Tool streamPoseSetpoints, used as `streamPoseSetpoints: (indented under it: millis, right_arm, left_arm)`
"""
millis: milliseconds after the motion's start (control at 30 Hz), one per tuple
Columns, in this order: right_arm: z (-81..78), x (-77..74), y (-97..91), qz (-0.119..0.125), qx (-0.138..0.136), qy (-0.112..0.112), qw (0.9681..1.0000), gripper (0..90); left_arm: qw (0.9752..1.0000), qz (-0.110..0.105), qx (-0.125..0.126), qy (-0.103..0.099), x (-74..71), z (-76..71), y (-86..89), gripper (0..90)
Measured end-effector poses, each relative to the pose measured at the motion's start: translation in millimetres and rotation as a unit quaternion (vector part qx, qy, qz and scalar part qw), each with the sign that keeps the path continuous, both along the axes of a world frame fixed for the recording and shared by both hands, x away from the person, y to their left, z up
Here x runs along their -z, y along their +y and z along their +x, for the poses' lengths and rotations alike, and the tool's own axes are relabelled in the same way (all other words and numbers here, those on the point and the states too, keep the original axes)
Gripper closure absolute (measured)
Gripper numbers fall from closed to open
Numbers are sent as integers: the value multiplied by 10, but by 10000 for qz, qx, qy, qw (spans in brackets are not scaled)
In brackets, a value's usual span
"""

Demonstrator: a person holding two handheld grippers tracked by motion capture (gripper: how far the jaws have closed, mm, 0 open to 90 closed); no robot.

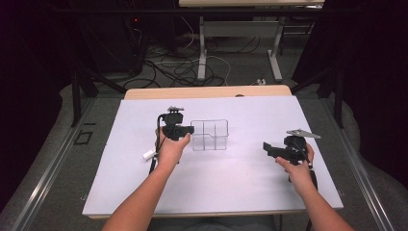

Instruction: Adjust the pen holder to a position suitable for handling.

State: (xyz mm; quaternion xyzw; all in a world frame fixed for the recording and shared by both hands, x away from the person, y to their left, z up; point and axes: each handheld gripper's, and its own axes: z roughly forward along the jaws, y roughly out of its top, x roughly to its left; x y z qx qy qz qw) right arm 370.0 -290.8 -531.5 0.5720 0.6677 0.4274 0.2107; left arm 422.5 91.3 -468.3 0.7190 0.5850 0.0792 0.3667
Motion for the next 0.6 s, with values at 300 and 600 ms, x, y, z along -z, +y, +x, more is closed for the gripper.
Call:
streamPoseSetpoints:
  millis: [300, 600]
  right_arm:
    - [-8, -4, -4, 18, 27, 18, 10000, 67]
    - [-12, -4, 0, -3, 33, 13, 10000, 67]
  left_arm:
    - [9994, -137, 156, -281, -95, -42, 160, 701]
    - [9971, -224, 308, -654, -158, -120, 403, 582]
